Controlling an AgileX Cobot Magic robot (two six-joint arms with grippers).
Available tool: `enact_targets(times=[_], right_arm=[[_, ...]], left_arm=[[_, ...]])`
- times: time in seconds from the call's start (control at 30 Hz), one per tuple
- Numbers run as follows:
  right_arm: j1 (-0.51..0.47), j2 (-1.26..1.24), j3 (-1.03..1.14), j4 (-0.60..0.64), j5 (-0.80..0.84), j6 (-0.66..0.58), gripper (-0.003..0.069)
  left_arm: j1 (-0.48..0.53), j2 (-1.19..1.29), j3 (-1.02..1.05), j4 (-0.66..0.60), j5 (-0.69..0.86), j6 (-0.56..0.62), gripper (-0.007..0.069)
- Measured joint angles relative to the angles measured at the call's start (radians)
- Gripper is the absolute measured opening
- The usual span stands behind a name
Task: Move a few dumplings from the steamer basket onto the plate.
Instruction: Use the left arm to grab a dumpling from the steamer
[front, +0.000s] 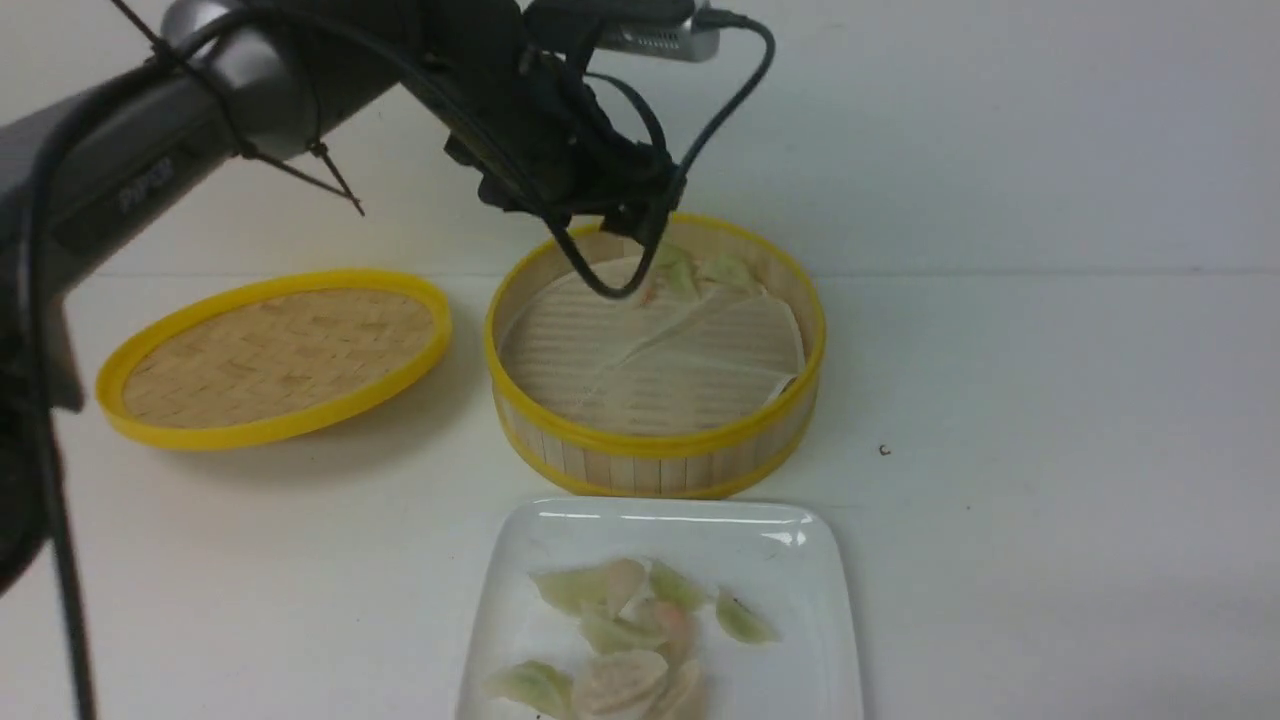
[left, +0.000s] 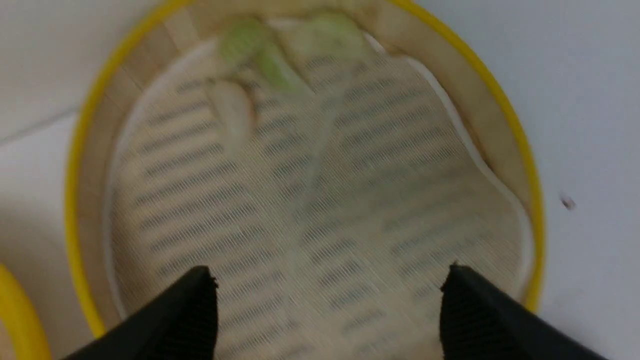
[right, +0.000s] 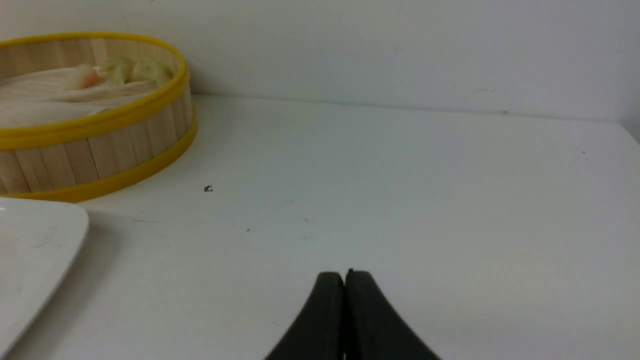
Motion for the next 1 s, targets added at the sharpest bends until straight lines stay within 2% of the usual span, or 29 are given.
enact_targets(times=[0.23,0.6,0.7,0.73,0.8,0.87,1.0], right_arm=[[0.0,0.0,0.0,0.0,0.0,0.0,-0.0013],[0.0,0.0,0.0,0.0,0.0,0.0,-0.0013],[0.0,0.0,0.0,0.0,0.0,0.0,-0.0013],[0.0,0.0,0.0,0.0,0.0,0.0,-0.0013],[0.0,0.0,0.0,0.0,0.0,0.0,-0.0013],[0.0,0.0,0.0,0.0,0.0,0.0,-0.0013],[0.0,0.0,0.0,0.0,0.0,0.0,-0.0013]], left_arm=[[0.01,0.321,-0.287,0.069,-0.028,0.054,0.0528],[0.01,0.486,-0.338,0.136,-0.161,0.075,0.0528],[0.01,0.497,-0.342,0.136,-0.188,0.074,0.0472],[0.01,0.498,-0.342,0.135,-0.187,0.071,0.04],[0.009,0.498,-0.342,0.13,-0.177,0.07,0.0313],[0.005,0.482,-0.344,0.134,-0.126,0.07,0.016],[0.005,0.4,-0.339,0.141,0.045,0.071,0.0175]])
